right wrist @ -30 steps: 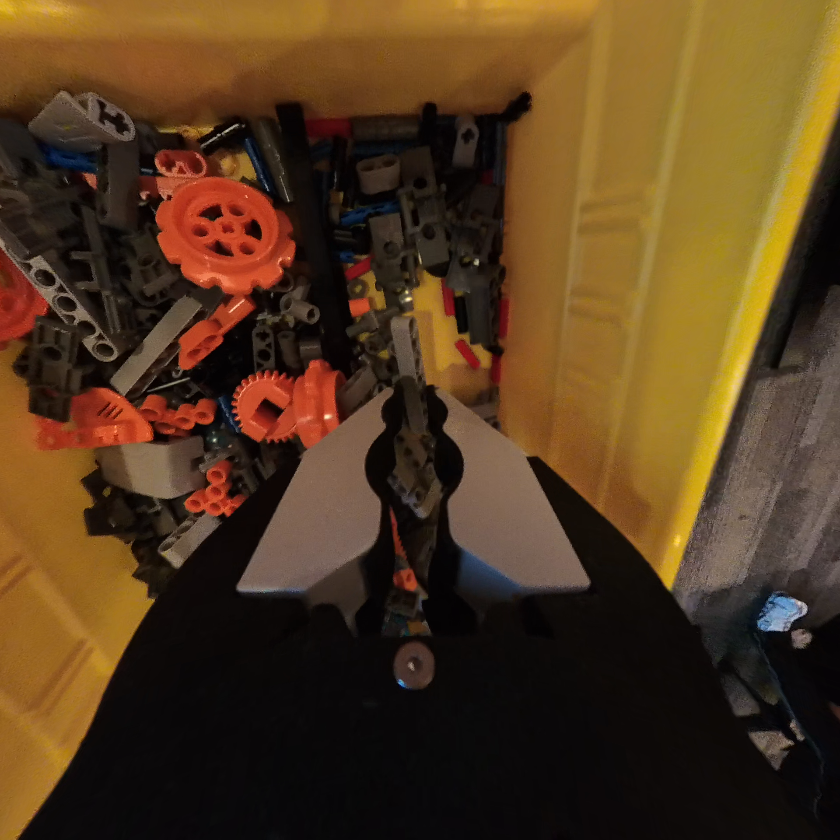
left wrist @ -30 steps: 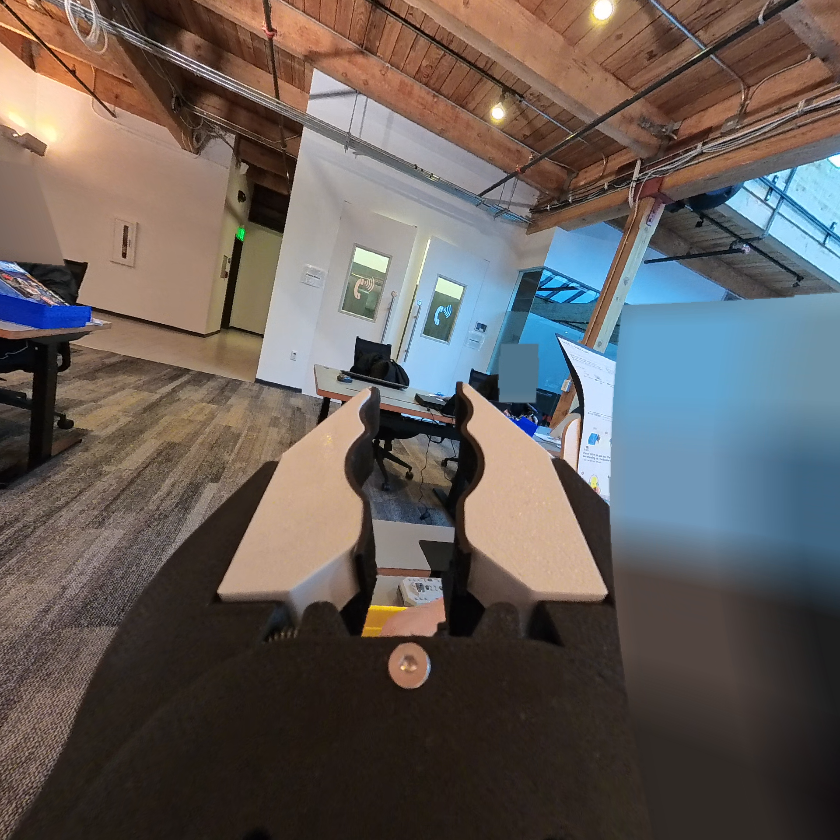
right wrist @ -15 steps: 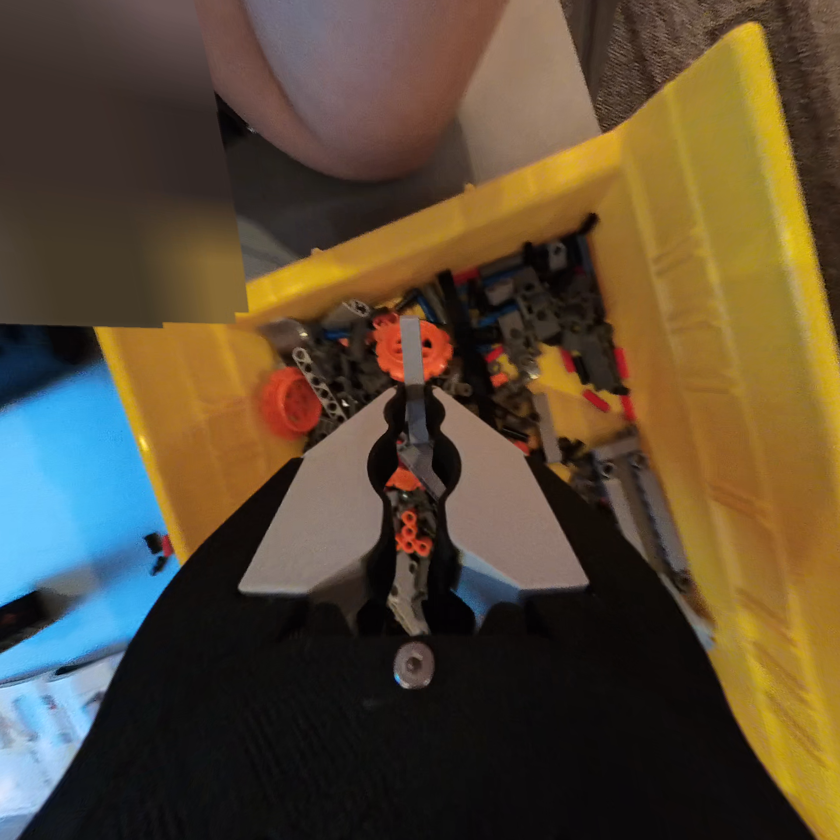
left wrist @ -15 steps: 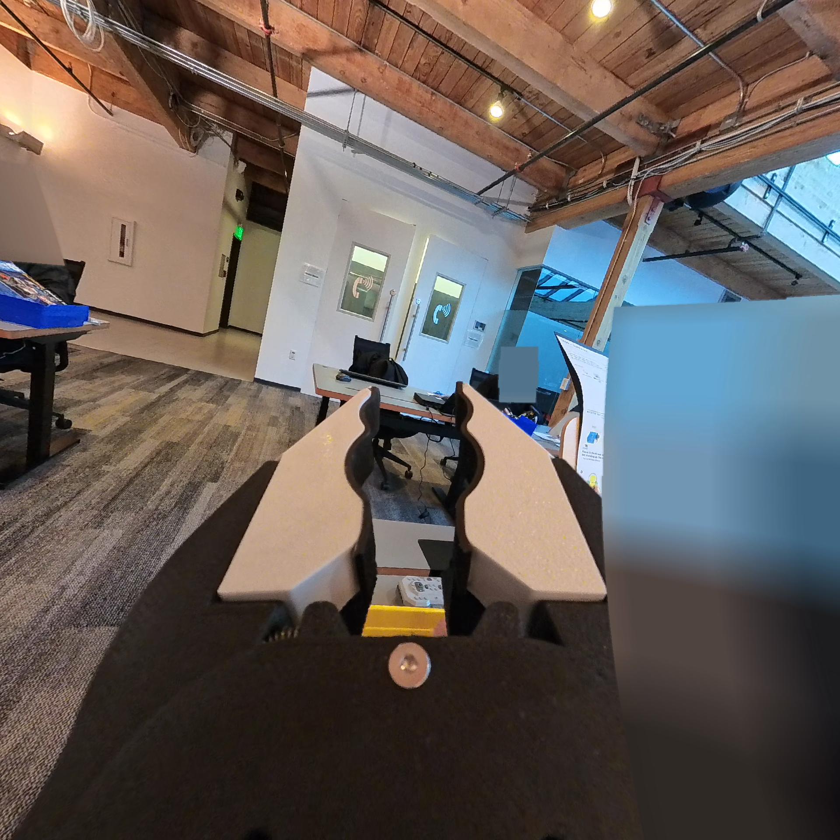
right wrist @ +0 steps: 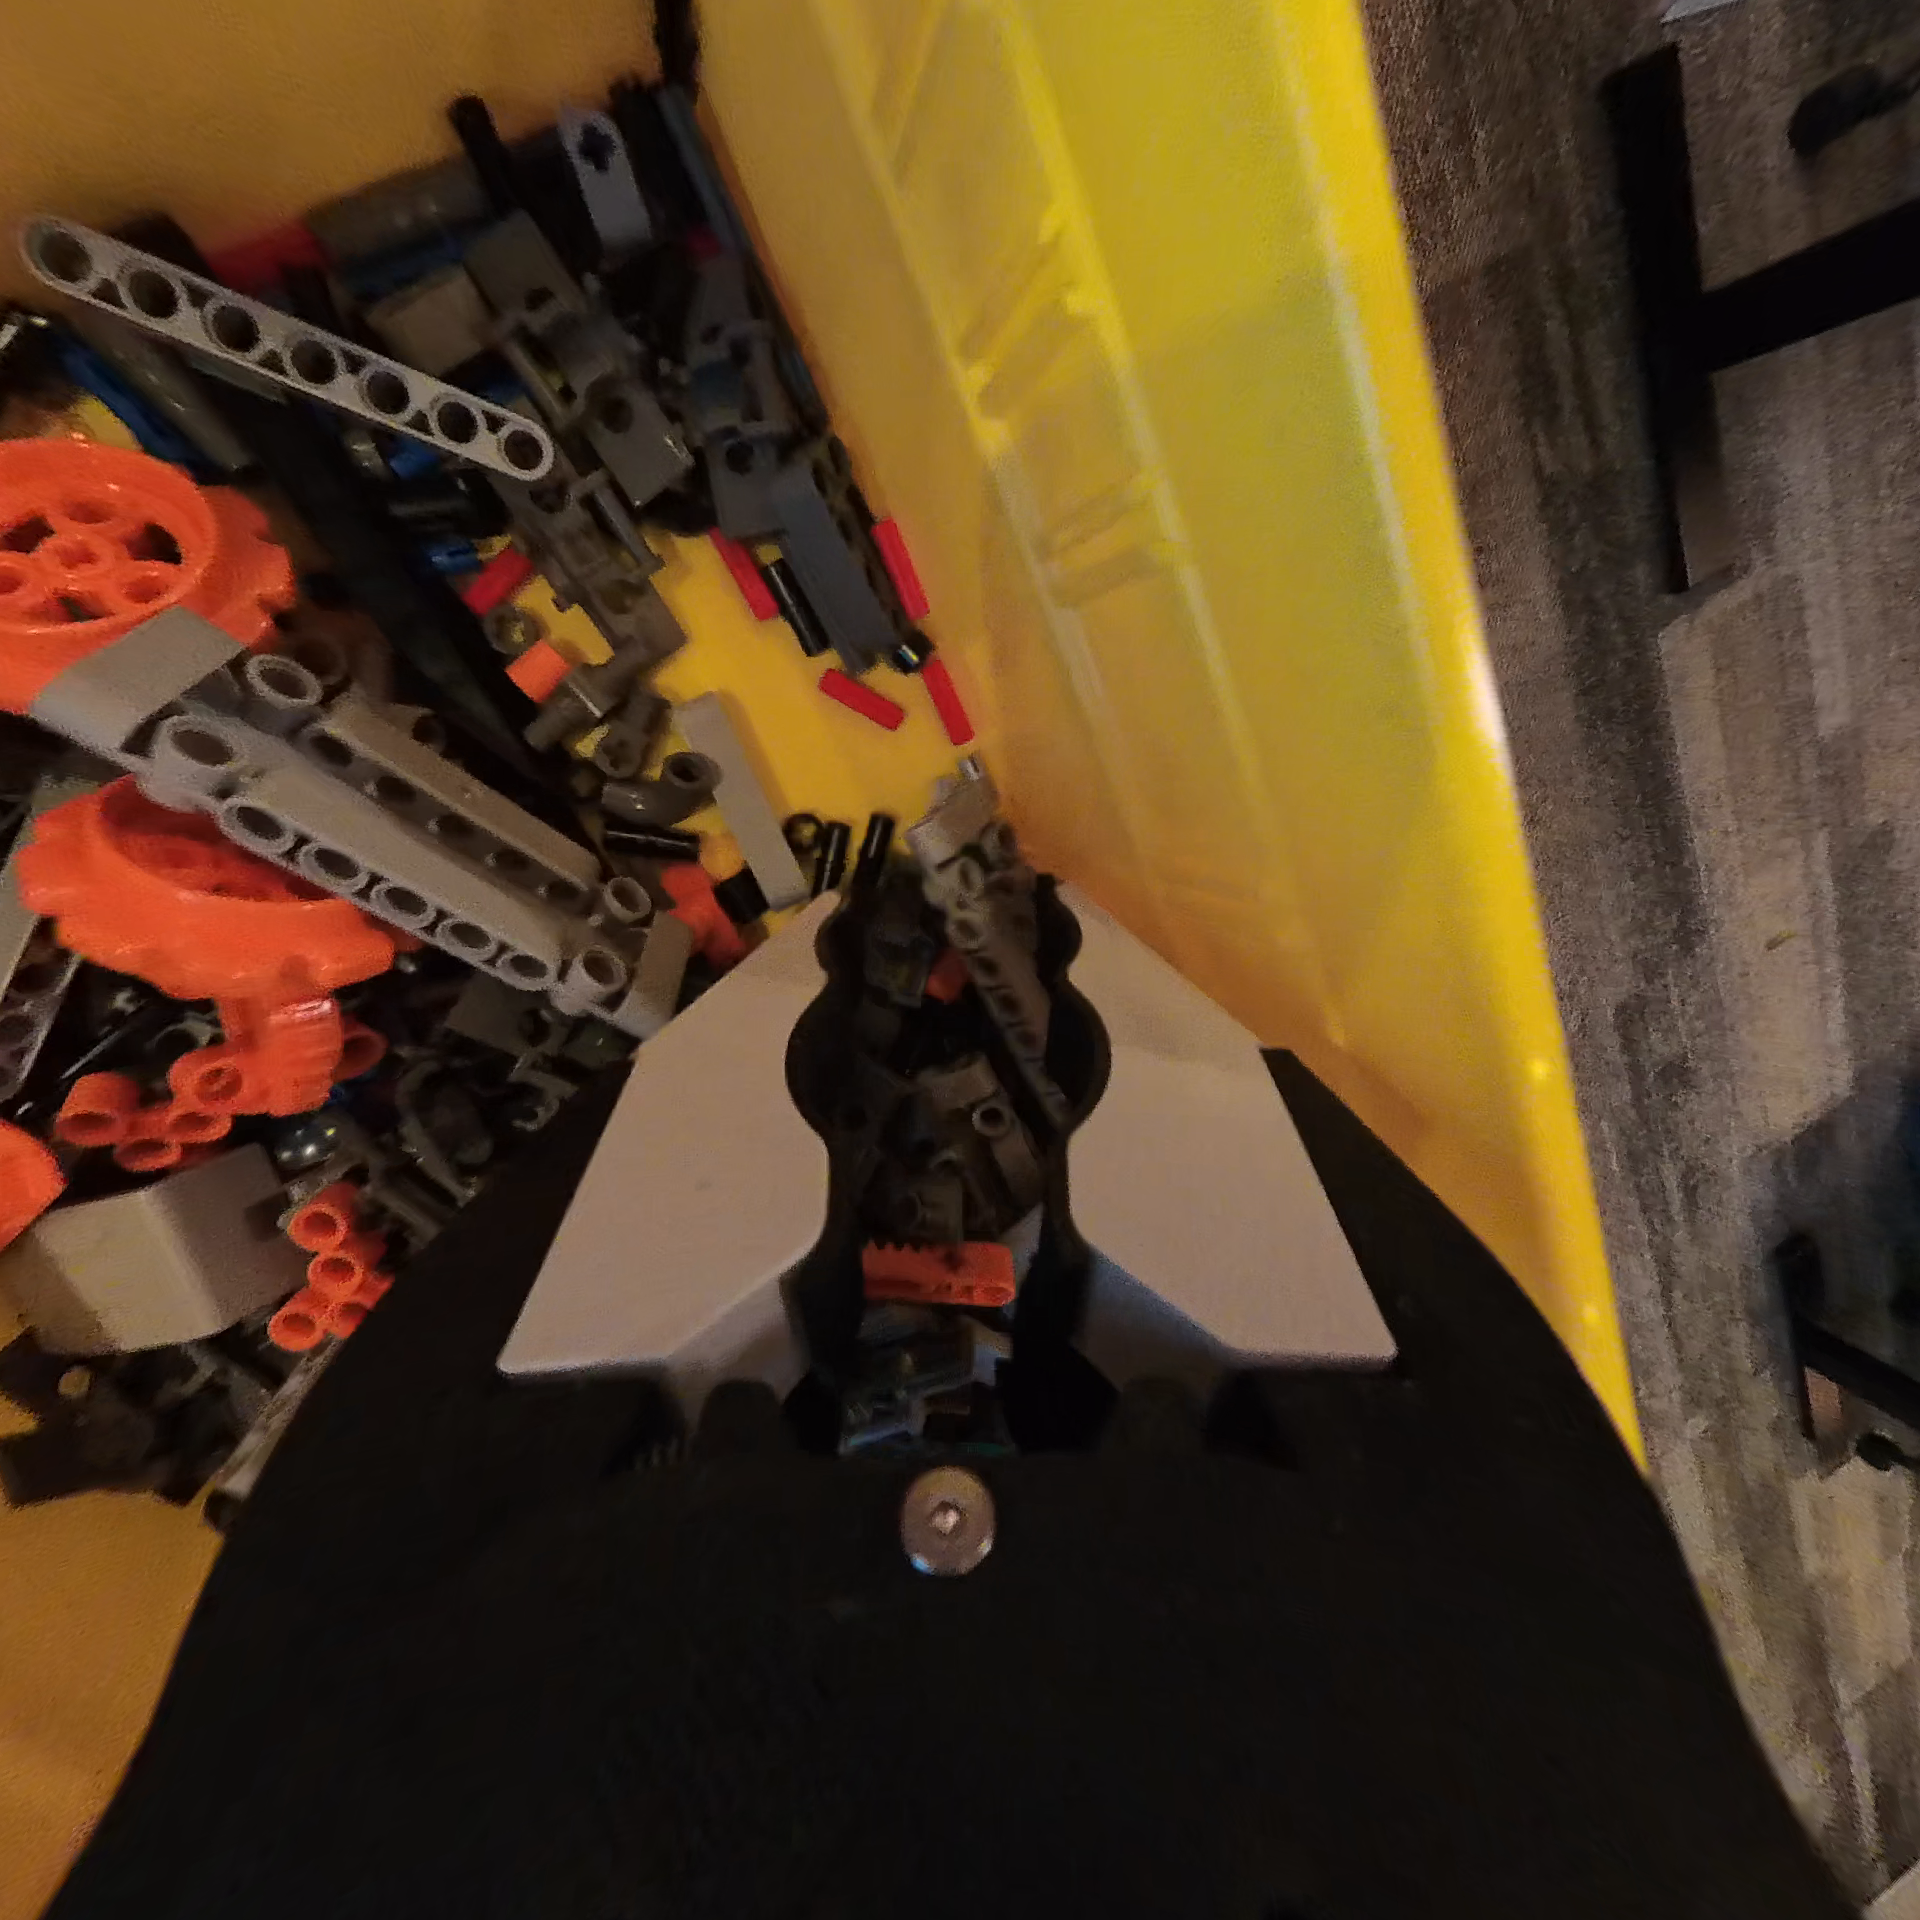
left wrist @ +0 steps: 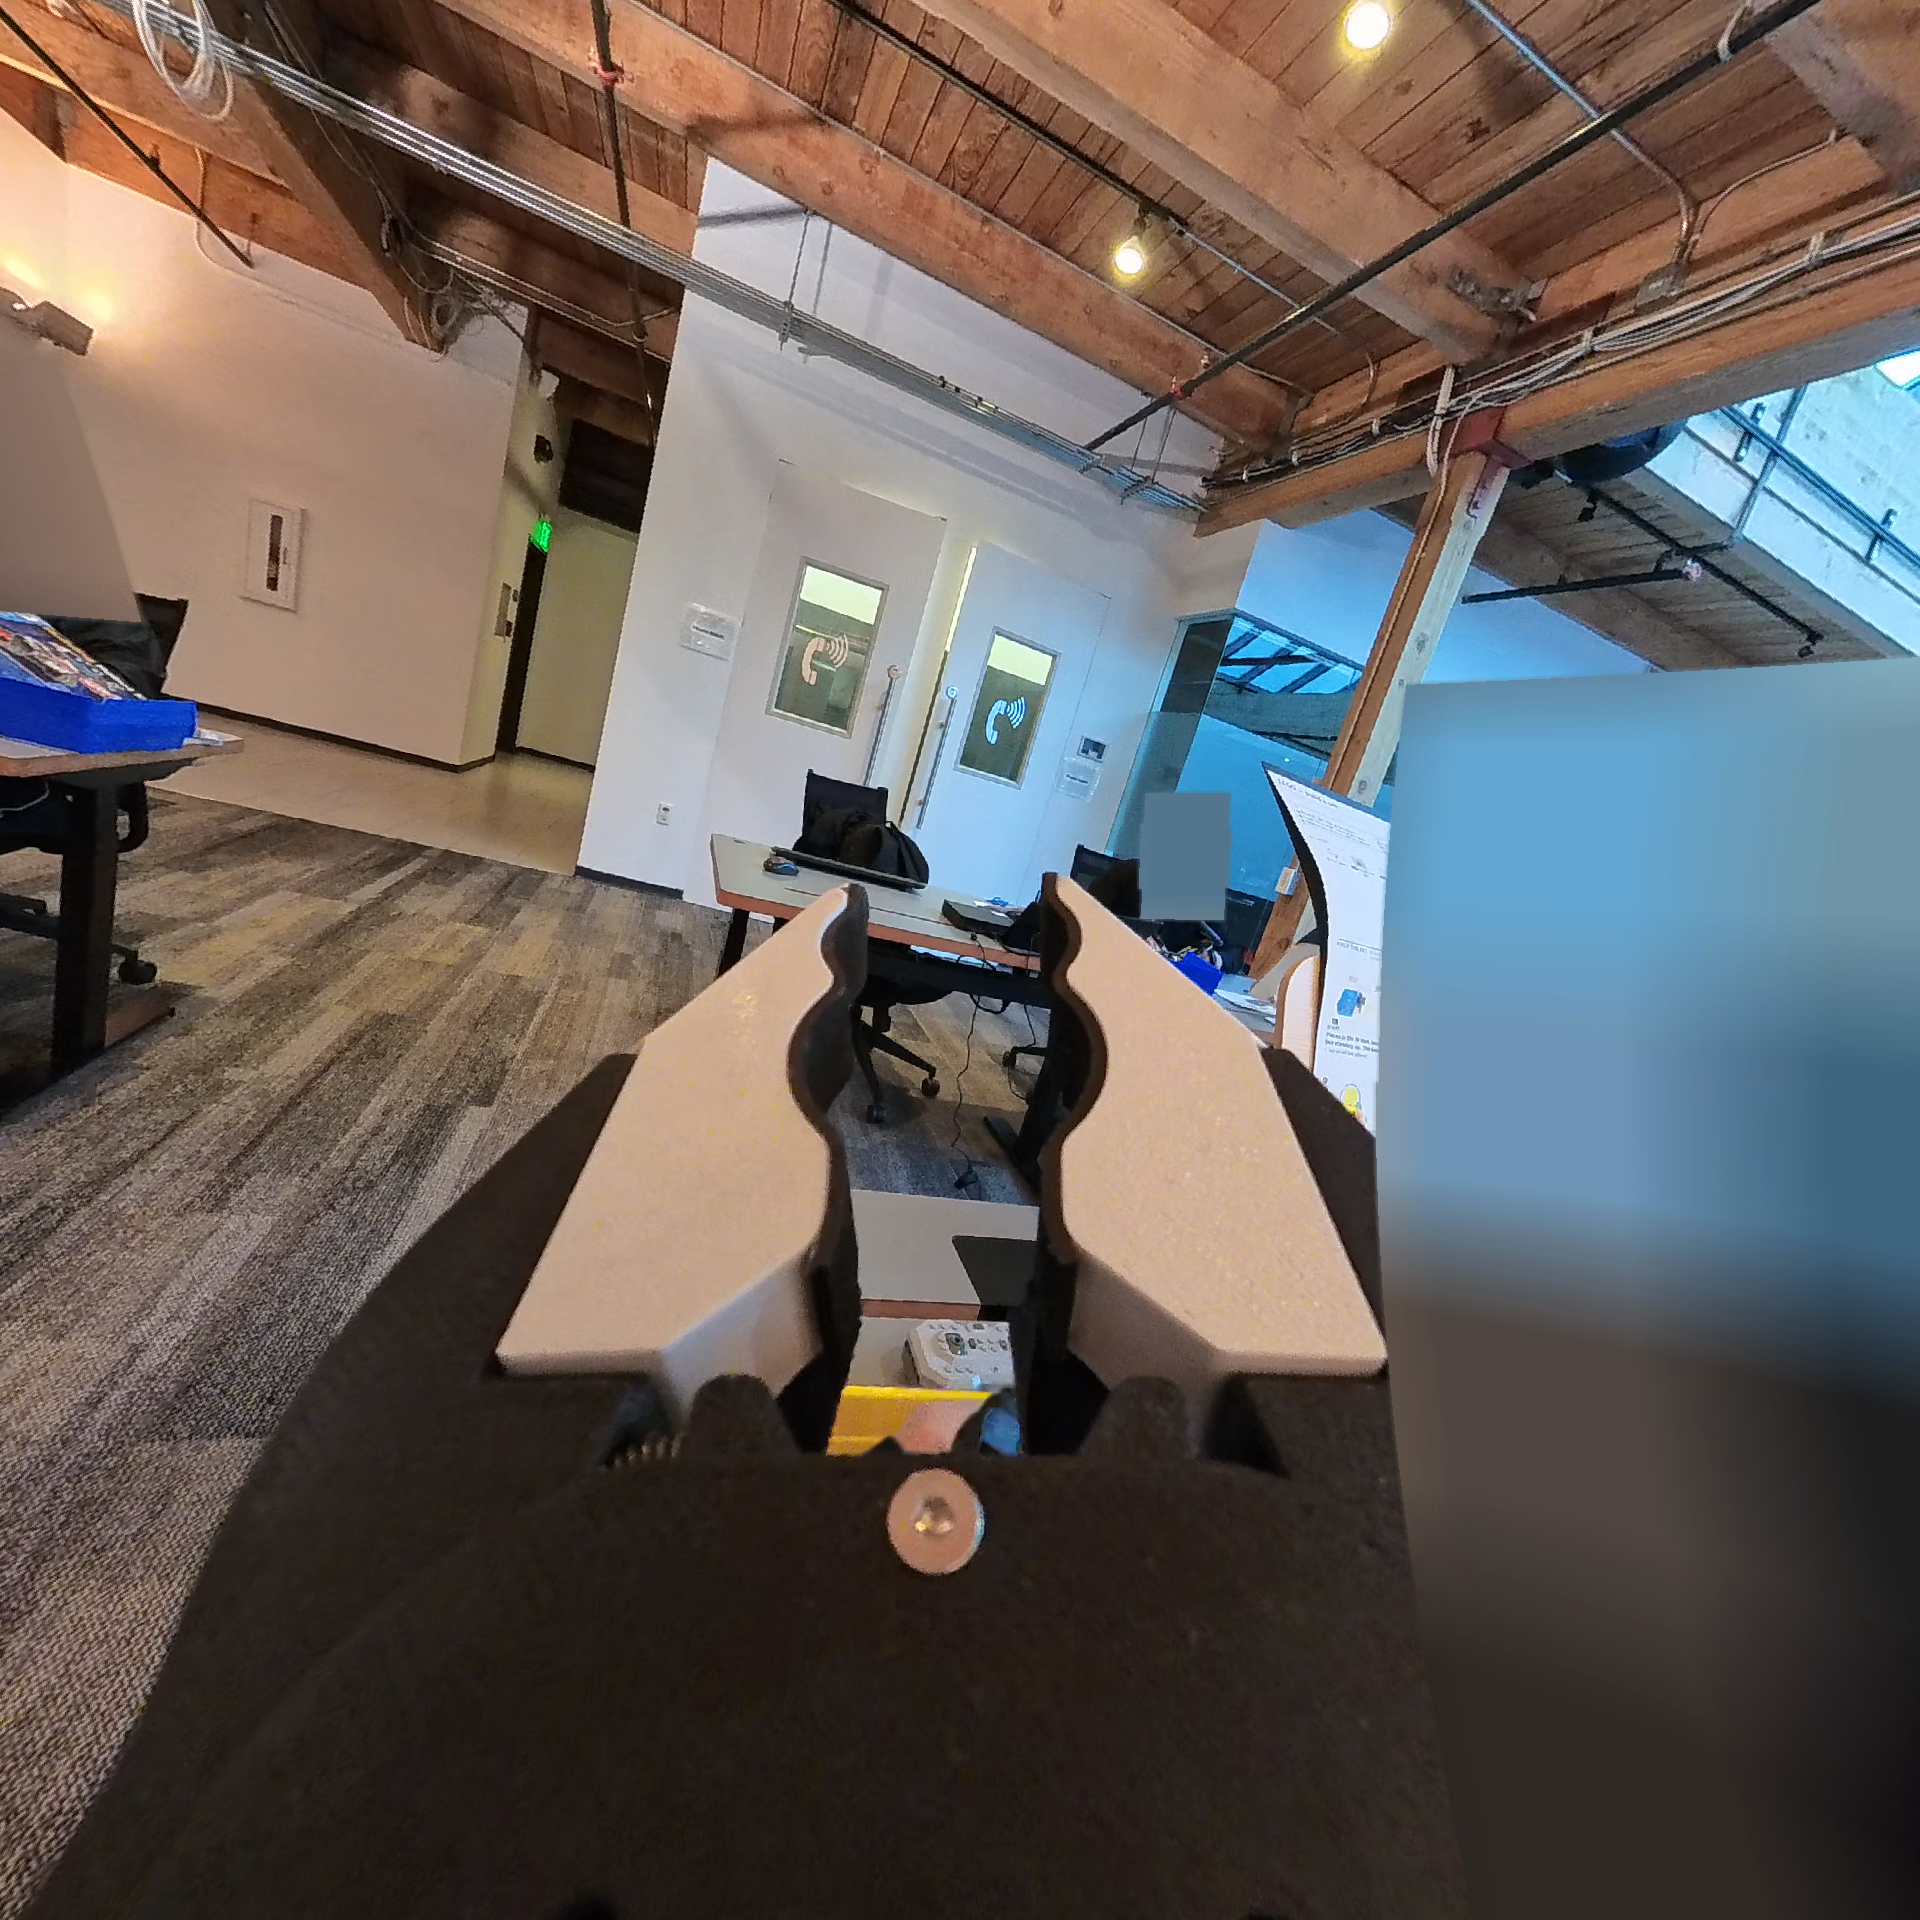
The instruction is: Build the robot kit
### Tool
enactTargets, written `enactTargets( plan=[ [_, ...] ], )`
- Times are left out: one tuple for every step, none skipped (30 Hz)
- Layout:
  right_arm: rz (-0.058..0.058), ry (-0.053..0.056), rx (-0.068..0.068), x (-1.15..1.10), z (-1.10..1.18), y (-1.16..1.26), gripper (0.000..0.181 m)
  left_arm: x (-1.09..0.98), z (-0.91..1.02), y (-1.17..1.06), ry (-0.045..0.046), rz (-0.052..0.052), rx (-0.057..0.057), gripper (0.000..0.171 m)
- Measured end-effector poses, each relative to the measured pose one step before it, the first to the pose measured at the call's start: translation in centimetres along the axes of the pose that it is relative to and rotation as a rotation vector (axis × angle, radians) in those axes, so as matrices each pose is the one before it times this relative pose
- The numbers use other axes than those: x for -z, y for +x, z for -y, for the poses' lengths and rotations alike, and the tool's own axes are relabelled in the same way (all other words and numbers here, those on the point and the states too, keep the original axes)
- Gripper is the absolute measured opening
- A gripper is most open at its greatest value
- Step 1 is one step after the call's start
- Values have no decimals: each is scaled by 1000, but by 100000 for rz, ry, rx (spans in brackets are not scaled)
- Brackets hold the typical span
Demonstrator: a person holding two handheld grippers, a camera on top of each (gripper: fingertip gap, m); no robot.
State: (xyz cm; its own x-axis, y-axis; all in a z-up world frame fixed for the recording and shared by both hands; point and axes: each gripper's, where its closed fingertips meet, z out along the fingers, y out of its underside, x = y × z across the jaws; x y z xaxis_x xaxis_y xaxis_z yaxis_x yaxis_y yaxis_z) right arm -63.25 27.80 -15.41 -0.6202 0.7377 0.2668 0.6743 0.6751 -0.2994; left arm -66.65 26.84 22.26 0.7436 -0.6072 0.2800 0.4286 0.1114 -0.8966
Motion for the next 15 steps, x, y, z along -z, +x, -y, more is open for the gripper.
enactTargets(
  plan=[
    [-217, -1117, -1613, -238, -193, 74, 30, 21, 17, -4, 82, -63, 90, 31],
    [1310, -97, -1634, 40, 12, -90, 23, 26, 23, -2, 121, -38, 80, 30],
    [3018, -1784, -662, 195, -230, -348, 22, 19, 23, 13, 65, -154, 105, 31],
    [2475, -1280, -291, 330, -192, -344, 20, 23, 17, 21, 42, -146, 42, 31],
    [1889, 16, -309, 462, -57, -327, 18, 28, 21, -3, 128, 19, -16, 31],
    [1921, 198, -945, 498, -67, -365, 17, 18, 23, -26, 131, 51, -5, 31],
    [1903, -242, -1380, 491, -113, -388, 17, 2, 4, -24, 17, -29, 128, 31],
    [1424, -273, -1291, 475, -115, -369, 17, 6, -8, -17, -30, -147, 232, 31],
    [1157, 49, -1146, 443, -66, -371, 17, 9, 6, -12, -1, -127, 213, 30],
    [954, 434, -995, 432, -22, -383, 17, 12, 20, 0, 137, -39, 78, 30],
    [671, 619, -864, 424, 24, -361, 17, 12, 12, 14, 94, 51, -69, 30],
    [421, 1018, -880, 440, 113, -350, 17, 17, 7, 29, -44, 24, -175, 31],
    [793, 802, -1006, 453, 124, -410, 17, 9, 9, 32, -1, 50, -195, 30],
    [1604, 981, -1254, 447, 166, -561, 17, 2, 18, 22, 106, 31, -137, 31],
    [1136, 1457, -1264, 439, 242, -517, 17, 3, -9, -10, 2, 48, -3, 31]
  ],
)
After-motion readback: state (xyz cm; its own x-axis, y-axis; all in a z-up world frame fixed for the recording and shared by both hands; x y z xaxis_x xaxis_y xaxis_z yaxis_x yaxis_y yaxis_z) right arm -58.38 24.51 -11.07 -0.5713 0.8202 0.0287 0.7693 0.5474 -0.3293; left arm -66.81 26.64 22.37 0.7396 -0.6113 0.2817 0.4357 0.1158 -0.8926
